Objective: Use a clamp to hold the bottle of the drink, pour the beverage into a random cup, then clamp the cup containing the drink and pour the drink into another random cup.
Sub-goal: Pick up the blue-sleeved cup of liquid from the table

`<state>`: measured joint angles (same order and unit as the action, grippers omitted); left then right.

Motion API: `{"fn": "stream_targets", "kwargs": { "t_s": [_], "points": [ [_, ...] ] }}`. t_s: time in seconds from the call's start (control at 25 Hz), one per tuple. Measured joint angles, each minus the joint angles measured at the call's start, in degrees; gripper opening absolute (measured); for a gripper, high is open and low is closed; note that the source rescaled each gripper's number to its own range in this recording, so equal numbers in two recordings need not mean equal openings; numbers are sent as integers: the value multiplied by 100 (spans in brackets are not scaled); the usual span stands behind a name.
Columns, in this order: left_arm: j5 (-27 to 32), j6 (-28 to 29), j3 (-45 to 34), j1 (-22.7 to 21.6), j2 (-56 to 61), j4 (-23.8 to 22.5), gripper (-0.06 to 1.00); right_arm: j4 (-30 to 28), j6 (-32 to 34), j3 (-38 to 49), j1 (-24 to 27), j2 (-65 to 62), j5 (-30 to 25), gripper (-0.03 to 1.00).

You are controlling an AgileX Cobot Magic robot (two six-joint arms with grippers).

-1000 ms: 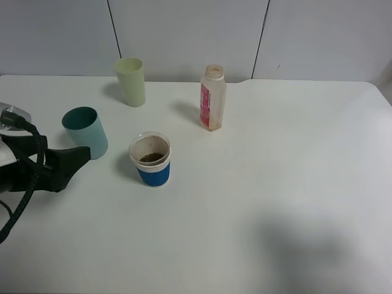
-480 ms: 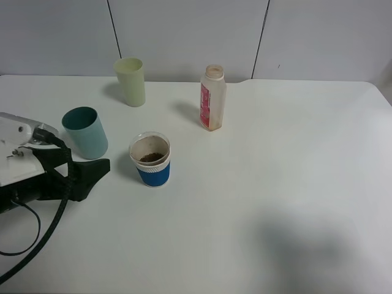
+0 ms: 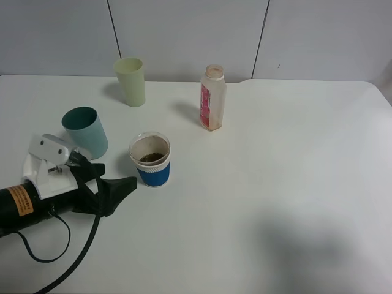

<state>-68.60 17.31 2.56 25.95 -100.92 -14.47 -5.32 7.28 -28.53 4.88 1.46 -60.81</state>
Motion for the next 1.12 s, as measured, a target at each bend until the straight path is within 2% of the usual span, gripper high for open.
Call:
{"fn": "stream_targets", "kwargs": {
  "t_s": [0.24, 0.52, 0.72, 1.12],
  "points": [
    [-36, -78, 0, 0, -477, -12, 55, 0, -6, 0, 0, 0, 0, 100],
    [-38, -604, 0, 0, -496, 5, 55, 0, -6, 0, 0, 0, 0, 100],
    [-38, -931, 39, 0, -496, 106, 49, 0, -6, 0, 0, 0, 0, 100],
    [-55, -1061, 350, 0, -506, 222, 50, 0, -6, 0, 0, 0, 0, 100]
  ]
}}
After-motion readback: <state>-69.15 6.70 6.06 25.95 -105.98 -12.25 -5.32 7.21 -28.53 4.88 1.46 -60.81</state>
